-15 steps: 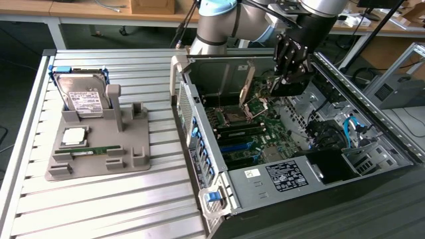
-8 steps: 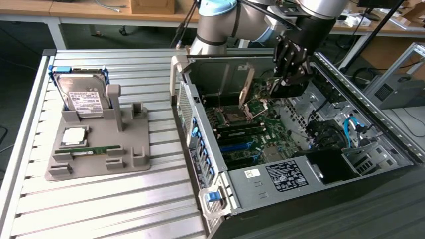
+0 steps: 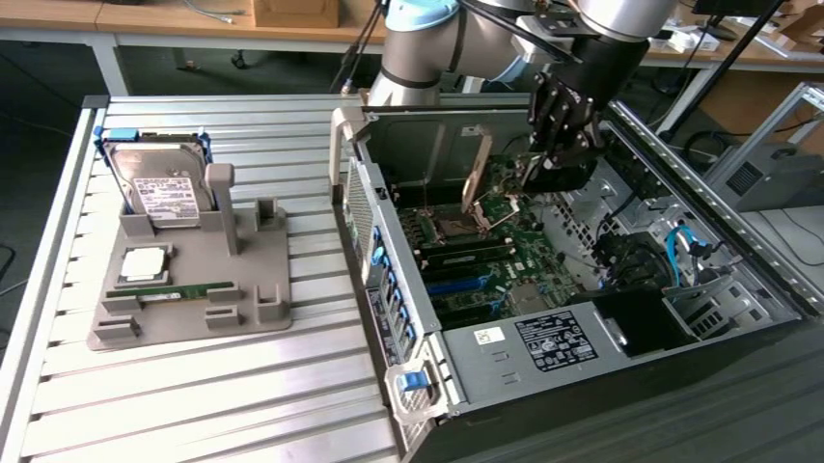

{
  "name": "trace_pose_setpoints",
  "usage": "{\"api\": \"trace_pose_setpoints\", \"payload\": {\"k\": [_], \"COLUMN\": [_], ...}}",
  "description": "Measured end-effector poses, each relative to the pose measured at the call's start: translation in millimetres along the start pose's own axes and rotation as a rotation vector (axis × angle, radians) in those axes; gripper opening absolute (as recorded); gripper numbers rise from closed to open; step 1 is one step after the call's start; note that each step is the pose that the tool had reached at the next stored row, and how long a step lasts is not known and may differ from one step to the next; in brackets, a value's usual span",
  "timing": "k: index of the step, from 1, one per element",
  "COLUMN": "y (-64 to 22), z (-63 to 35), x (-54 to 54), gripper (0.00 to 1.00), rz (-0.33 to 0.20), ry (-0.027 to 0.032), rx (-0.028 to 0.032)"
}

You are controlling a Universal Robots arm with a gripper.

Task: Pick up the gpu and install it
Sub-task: 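Insert the gpu into the slot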

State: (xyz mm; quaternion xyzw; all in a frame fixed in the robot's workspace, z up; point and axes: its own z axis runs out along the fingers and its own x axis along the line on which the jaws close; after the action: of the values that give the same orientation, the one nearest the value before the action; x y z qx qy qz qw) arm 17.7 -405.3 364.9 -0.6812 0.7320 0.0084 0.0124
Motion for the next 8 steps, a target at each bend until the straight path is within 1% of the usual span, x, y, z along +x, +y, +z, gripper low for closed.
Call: {"api": "trace_pose_setpoints", "payload": {"k": [8], "y": [0.8], "z": [3.2], "x": [1.7], "gripper": [0.30], "rz": [0.000], "ry": [0.0000], "rx": [0.0000]}}
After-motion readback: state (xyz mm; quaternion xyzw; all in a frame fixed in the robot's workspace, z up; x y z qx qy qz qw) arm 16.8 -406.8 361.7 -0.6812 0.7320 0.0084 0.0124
